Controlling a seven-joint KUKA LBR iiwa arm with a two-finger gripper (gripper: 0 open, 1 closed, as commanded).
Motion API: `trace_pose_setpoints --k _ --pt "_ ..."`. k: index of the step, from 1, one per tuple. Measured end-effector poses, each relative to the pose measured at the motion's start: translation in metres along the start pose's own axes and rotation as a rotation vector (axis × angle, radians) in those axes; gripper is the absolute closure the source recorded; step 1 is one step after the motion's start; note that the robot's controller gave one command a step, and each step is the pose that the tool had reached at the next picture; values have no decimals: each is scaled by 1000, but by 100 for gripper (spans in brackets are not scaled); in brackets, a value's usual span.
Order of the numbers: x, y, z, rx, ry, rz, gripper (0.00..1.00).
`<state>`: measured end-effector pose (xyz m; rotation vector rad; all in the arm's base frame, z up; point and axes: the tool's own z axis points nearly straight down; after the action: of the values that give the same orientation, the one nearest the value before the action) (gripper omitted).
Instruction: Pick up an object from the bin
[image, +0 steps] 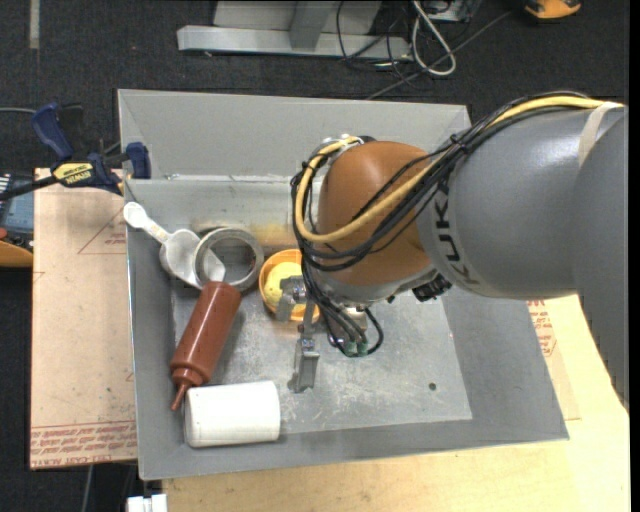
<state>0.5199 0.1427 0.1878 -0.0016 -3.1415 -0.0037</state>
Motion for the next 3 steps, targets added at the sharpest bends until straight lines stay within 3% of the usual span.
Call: trace_pose_setpoints --k 1,2,3 --pt "-12 26 33 -1 0 -208 0" --pt "1 7 45 1 -1 -256 0" --pt "-4 13 59 0 -4 -276 0"
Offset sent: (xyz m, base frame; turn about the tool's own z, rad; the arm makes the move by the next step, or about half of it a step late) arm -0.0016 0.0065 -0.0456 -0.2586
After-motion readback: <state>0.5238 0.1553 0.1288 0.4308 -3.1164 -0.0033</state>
